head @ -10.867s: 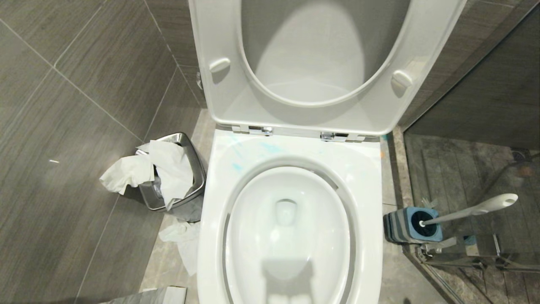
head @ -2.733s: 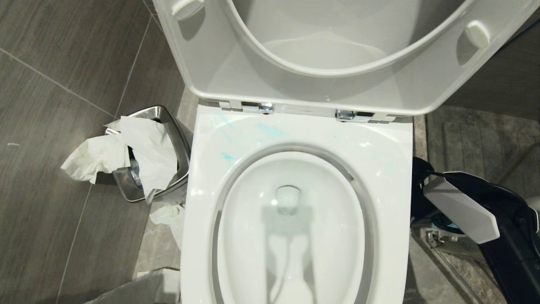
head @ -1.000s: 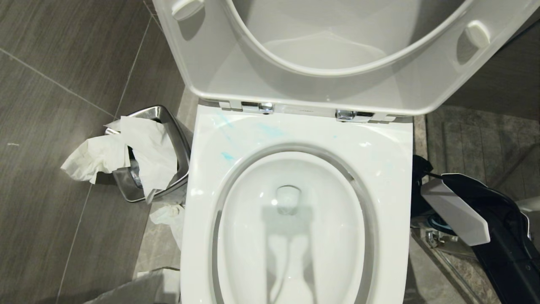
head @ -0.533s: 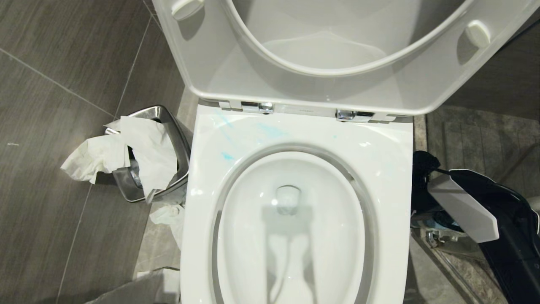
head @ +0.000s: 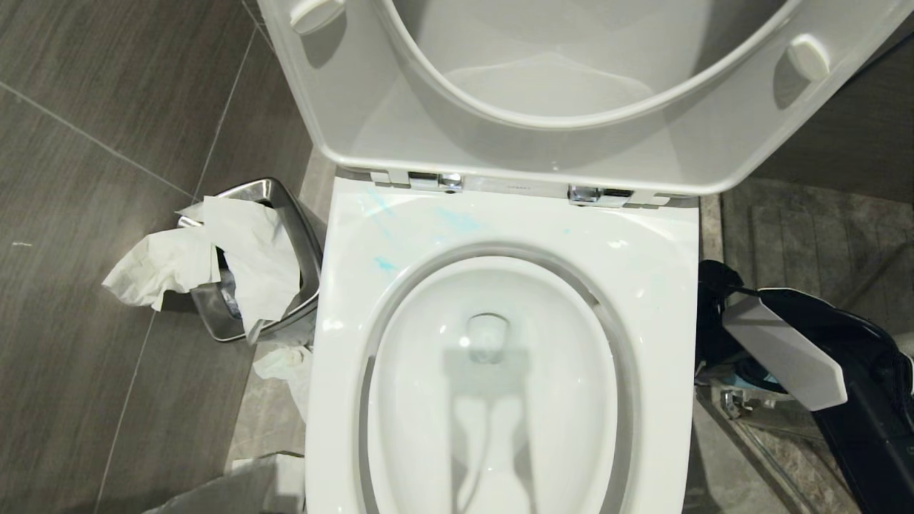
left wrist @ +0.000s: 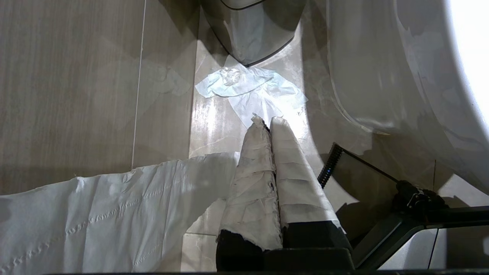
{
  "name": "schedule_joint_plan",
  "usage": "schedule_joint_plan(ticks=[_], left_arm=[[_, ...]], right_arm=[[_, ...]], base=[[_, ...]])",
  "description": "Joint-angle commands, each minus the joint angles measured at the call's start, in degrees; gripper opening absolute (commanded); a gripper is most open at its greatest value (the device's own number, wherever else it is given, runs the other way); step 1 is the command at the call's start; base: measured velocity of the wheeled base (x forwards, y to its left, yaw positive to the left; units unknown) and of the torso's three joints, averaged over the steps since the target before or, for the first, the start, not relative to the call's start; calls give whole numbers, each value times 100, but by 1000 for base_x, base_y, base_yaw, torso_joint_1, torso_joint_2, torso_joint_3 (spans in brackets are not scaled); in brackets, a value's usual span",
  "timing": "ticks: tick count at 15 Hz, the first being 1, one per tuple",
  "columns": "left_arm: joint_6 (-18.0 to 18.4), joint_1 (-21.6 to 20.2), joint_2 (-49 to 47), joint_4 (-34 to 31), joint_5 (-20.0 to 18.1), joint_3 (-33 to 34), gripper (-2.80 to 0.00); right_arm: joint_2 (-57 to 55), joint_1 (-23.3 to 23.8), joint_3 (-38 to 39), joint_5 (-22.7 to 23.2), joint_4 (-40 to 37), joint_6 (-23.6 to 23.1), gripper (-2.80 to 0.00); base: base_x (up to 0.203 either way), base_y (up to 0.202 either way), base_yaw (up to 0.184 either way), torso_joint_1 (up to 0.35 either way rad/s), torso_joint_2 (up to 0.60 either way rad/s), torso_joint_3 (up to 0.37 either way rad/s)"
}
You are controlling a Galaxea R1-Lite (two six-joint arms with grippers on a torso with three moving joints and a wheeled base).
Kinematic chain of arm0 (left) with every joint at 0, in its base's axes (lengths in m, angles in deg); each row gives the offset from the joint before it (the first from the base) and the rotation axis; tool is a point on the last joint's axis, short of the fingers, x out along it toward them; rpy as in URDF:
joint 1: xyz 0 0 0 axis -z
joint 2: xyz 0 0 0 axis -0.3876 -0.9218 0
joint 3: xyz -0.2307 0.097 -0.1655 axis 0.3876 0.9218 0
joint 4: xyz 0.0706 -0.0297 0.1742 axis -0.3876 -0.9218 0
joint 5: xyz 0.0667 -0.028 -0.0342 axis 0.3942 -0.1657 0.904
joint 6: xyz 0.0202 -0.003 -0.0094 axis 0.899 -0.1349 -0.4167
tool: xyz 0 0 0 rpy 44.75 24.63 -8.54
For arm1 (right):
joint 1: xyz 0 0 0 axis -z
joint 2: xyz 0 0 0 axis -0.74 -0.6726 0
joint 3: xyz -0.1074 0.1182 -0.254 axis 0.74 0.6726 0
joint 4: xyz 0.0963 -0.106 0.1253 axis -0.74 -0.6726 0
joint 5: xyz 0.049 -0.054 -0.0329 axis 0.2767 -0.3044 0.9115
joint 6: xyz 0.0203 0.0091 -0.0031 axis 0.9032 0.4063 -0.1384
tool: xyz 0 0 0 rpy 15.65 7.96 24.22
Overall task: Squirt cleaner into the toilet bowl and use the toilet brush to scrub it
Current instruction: Pour in the cleaning agent
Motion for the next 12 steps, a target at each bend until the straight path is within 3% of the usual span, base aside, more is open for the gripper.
schedule_joint_plan(ticks=[1,4,12], left_arm=[[3,-1,-5,-1,2,0,-280],[3,-1,-5,-1,-7,0,-280],[3,-1,-5,-1,2,0,-280]], right_arm=[[-129,-38,39,4,32,19,-280],[-215,-89,80,4,32,30,-280],[108,-154,1520,4,32,334,-280]], base=[[0,0,0,0,0,0],[0,0,0,0,0,0],[0,0,0,0,0,0]])
